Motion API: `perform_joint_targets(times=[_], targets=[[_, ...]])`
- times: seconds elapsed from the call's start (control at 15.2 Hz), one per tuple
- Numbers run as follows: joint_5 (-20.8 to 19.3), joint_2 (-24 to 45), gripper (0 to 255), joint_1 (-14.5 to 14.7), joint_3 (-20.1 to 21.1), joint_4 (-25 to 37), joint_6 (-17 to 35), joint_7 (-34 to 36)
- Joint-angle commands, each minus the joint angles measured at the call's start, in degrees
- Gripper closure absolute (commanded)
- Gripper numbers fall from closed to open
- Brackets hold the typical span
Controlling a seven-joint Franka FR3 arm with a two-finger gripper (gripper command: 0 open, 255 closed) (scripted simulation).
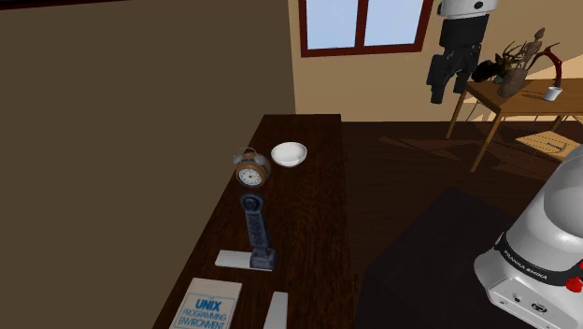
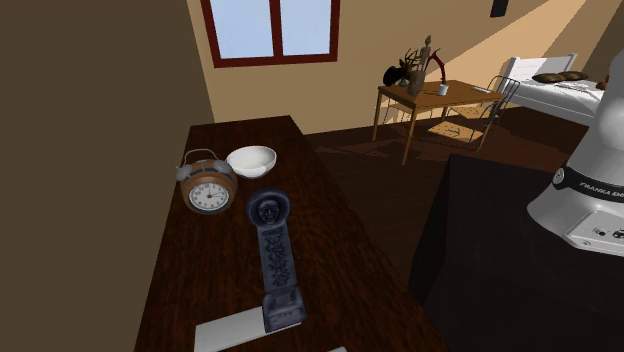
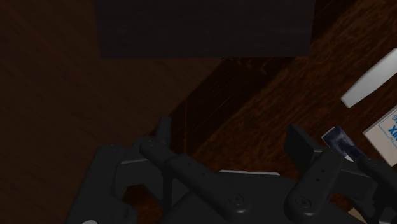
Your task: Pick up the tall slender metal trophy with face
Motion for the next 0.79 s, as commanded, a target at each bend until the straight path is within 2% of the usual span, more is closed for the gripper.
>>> perform_joint_targets(times=[0.0, 0.73], targets=[[0.0, 0.0, 0, 0.0, 0.0, 0.0, 0.0, 0.0], [4.3, 20.8, 0, 5.8, 6.5, 7.8, 10.7, 1.1]])
